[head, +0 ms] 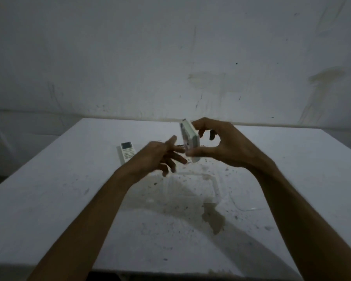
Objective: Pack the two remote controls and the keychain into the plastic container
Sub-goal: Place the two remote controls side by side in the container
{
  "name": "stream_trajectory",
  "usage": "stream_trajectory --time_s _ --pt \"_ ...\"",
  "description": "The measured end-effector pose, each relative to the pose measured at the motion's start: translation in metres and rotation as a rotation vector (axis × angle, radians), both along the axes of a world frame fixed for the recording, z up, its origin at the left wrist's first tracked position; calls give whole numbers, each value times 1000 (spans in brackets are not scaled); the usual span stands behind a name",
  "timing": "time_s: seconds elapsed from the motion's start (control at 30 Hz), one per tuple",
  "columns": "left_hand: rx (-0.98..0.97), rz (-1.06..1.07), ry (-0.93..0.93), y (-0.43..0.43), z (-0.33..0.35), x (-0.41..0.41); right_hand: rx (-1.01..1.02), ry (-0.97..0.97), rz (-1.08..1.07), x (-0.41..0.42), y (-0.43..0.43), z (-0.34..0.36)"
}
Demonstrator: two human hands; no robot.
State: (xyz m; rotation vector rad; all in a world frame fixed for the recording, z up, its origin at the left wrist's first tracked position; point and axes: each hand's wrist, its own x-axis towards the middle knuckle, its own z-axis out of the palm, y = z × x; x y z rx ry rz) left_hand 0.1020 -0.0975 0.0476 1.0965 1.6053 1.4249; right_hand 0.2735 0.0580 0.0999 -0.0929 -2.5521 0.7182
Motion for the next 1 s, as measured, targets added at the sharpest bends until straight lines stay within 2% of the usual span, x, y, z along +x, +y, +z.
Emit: stream_trajectory --time_s 0.1,0.17,0.27,0.43,0.57,0.73,1.0 --pt "74 188 171 -5 -13 -11 -30 -102 -66 -3 6 -16" --pt "20 132 187 -11 -33 -16 -23 -204 -101 -3 6 -36" --pt "-80 -26 360 -22 -58 -15 -8 -302 -133 -3 3 -67" --pt "-199 -72 471 -24 -66 -4 61 -307 -196 -13 -5 -90" --pt "-312 -29 608 -21 -67 2 199 -299 -240 -21 -7 -102" --pt "-305 -21 639 -21 -69 1 180 -372 -199 -11 1 -101" --pt "-284 -10 628 -20 -73 0 167 -335 -264 -9 2 -101"
